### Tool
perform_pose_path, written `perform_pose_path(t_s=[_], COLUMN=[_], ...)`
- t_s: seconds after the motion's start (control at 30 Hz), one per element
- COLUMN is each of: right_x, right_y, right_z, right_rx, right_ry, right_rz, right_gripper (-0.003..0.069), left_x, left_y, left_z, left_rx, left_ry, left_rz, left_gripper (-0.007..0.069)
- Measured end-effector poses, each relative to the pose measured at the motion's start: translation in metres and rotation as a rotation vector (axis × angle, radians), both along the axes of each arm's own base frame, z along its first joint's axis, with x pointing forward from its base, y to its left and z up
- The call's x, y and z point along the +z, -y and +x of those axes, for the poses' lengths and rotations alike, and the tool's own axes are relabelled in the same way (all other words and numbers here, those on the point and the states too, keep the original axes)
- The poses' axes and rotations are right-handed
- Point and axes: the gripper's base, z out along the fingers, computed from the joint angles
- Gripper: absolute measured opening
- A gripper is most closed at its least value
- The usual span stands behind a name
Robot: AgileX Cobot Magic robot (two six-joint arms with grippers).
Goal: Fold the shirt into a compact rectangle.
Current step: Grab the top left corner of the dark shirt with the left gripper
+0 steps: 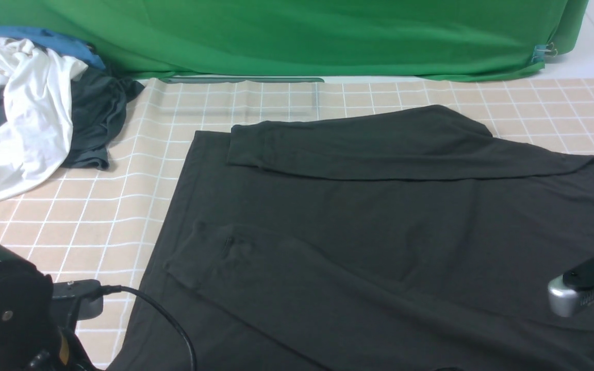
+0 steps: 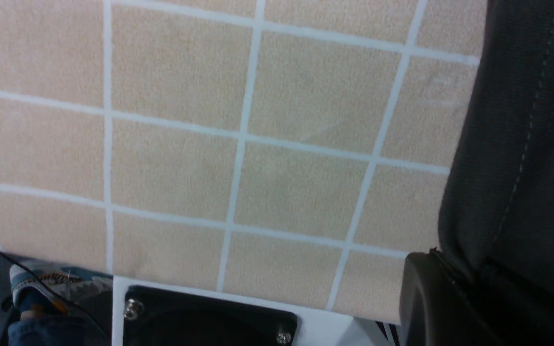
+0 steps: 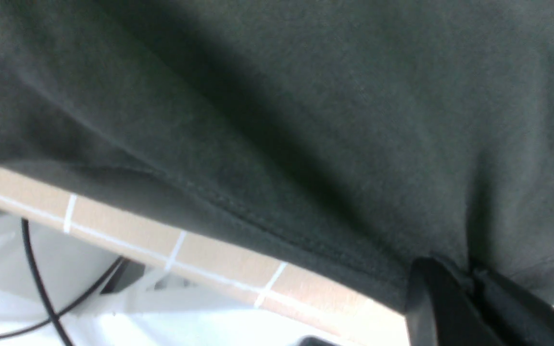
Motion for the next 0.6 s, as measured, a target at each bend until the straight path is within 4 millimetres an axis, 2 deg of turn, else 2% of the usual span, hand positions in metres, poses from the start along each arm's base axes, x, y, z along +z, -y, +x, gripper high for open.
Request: perform_pose_path(t_s=[0.13,0.27,0.3,0.4,0.5,0.6], right_x=[0.0,0.0,0.0,0.001,0.009,0.022], right_y=[0.001,0.002,0.003,0.002,0.001,-0.001], right_z=[-0.002,-0.003,-0.003,-0.002,0.004,0.011], right_rx=[-0.001,-0.002,-0.008,-0.029,-0.06,-0.075], right_ry=[-0.021,-0.029,-0.03,-0.023,0.01,0.06], right_rz=[-0.006,-0.026,-0.029,-0.031,-0.022,-0.004], right_gripper=[0.0111,0.023,0.0296,0.0365,0.0371,0.031], left_x=[0.0,0.0,0.0,0.003,0.014,0.036], left_y=[0.002,0.002,0.001,-0.001,-0.001,0.002], left_z=[-0.003,-0.003,-0.003,-0.001,0.005,0.02], left_rx=[0.007,0.006,0.001,-0.011,-0.025,0.001], left_ry=[-0.032,-0.038,-0.037,-0.027,-0.004,0.091], left_rz=[-0.021,-0.017,-0.007,0.012,0.037,0.038], left_gripper=[0.0036,0.0097,0.0148,0.0239,0.0321,0.0345])
